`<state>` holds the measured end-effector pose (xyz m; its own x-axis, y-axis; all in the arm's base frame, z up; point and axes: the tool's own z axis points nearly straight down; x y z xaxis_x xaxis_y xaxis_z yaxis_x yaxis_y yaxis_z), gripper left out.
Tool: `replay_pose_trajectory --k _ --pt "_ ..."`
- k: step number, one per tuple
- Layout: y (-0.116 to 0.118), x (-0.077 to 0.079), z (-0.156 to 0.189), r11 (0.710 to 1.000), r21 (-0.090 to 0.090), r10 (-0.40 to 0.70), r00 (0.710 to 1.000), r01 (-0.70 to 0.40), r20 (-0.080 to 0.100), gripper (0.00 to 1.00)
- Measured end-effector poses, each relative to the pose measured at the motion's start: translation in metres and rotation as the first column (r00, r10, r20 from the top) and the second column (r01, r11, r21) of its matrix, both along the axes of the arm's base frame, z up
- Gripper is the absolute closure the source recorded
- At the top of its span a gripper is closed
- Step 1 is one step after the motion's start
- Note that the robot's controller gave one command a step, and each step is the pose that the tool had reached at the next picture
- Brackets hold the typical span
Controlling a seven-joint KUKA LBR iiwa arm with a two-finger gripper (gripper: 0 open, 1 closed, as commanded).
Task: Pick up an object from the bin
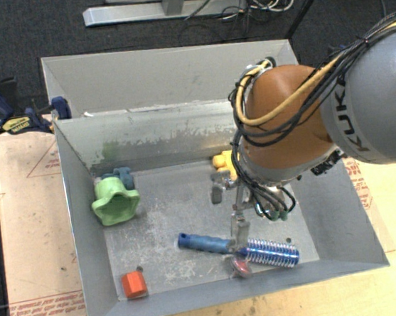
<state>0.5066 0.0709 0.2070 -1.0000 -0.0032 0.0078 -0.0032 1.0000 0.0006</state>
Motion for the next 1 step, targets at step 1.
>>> replay_pose_trajectory --k 1 --pt "-0.0047 0.0104 -0.1385 0.979 0.001 0.204 0.979 -0.204 0.003 0.00"
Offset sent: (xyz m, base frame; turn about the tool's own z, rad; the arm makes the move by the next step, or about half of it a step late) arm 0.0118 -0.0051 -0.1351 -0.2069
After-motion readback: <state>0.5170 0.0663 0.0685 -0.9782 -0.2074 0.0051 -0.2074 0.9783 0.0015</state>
